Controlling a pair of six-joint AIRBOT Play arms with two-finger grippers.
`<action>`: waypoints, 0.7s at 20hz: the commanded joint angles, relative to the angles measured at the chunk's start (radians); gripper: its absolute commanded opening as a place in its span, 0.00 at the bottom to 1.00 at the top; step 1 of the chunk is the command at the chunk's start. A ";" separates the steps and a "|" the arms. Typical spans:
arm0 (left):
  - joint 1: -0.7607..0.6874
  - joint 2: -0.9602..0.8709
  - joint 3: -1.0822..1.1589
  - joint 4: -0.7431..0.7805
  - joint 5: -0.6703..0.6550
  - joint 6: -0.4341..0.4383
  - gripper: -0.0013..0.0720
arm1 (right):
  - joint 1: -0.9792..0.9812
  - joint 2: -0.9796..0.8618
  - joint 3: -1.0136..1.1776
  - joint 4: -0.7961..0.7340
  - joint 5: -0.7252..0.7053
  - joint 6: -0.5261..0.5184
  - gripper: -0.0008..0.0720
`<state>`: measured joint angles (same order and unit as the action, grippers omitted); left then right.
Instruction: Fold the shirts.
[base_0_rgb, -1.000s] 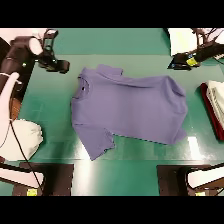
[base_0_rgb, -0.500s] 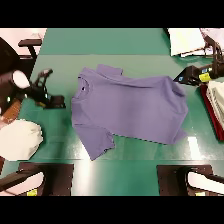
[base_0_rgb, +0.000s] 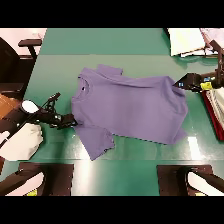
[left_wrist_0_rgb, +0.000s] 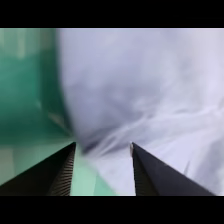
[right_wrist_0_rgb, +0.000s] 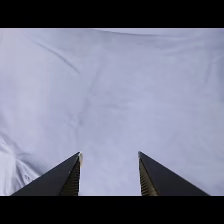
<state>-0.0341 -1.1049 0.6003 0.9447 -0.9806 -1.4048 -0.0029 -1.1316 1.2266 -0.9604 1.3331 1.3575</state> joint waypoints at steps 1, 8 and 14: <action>-0.052 0.003 -0.021 -0.054 0.096 0.016 0.59 | 0.000 0.016 -0.008 -0.004 0.024 0.000 0.58; -0.053 0.004 0.091 -0.056 0.053 0.017 0.05 | -0.241 0.135 -0.293 -0.182 0.127 0.017 0.58; -0.053 0.004 0.114 -0.058 0.053 0.026 0.05 | -0.648 0.199 -0.683 -0.235 0.077 0.019 0.58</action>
<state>-0.0872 -1.1019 0.7029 0.8883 -0.9241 -1.3830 -0.4873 -0.9459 0.6994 -1.1675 1.4380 1.3743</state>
